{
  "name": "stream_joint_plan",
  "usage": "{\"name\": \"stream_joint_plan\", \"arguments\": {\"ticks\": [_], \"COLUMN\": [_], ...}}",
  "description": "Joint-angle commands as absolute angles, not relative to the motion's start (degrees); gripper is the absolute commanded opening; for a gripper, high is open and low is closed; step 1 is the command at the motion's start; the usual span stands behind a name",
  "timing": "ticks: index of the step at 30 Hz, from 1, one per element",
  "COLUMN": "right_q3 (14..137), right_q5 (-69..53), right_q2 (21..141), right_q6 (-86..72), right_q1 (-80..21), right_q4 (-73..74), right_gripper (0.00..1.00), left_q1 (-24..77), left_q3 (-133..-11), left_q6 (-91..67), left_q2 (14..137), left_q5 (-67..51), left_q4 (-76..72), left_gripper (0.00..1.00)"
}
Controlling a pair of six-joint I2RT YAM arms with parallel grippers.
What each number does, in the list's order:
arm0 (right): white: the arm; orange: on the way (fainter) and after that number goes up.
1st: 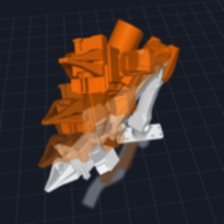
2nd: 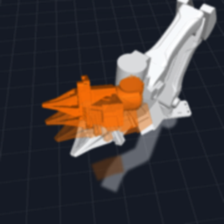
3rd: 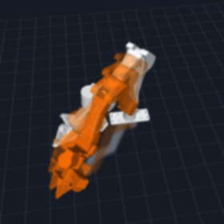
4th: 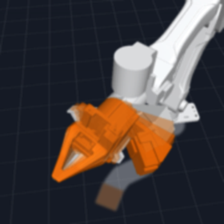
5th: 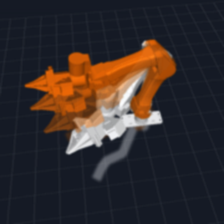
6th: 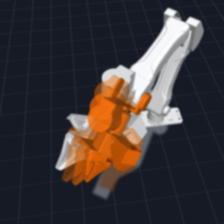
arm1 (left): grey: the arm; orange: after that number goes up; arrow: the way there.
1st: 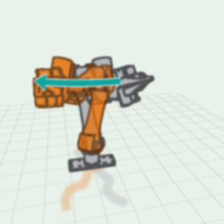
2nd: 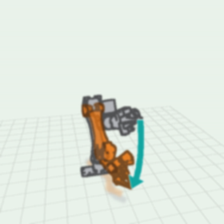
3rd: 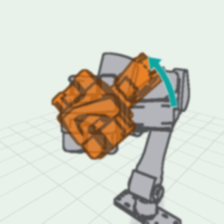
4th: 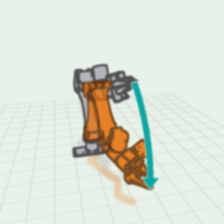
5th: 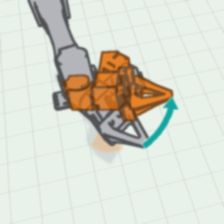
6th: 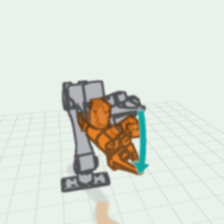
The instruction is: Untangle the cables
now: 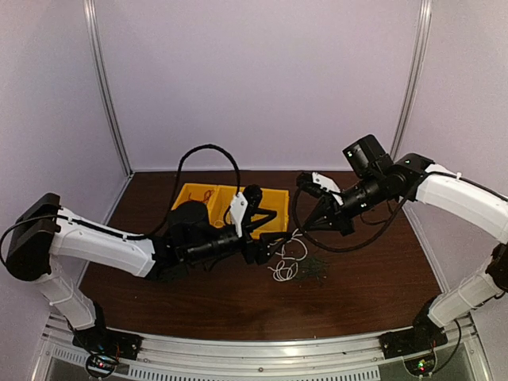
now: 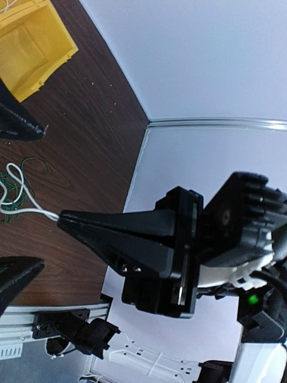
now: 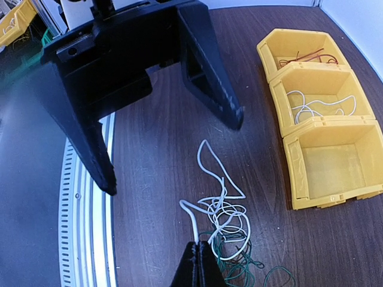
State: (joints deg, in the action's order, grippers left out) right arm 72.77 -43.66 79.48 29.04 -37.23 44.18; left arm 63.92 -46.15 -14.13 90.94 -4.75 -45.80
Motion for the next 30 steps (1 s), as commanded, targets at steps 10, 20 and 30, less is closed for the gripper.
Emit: {"name": "stream_joint_plan", "arguments": {"ticks": [10,20,30], "right_q3": [73.6,56.3,45.1], "right_q5": [-46.9,-38.8,-39.3], "right_q2": [78.5,75.3,81.9], "right_q6": [28.3,29.1,29.3], "right_q1": [-37.1,-36.4,-36.4], "right_q4": [43.7,25.1,9.2], "right_gripper": [0.00,0.66,0.71], "left_q1": [63.1,62.6,61.6], "left_q3": [-54.1,-52.8,-51.0], "left_q6": [-18.4,-19.8,-21.4], "left_q2": [99.6,94.2,87.6], "left_q5": [-10.7,-8.1,-6.4], "left_q4": [-40.6,-41.9,-38.6], "left_gripper": [0.19,0.00,0.00]}}
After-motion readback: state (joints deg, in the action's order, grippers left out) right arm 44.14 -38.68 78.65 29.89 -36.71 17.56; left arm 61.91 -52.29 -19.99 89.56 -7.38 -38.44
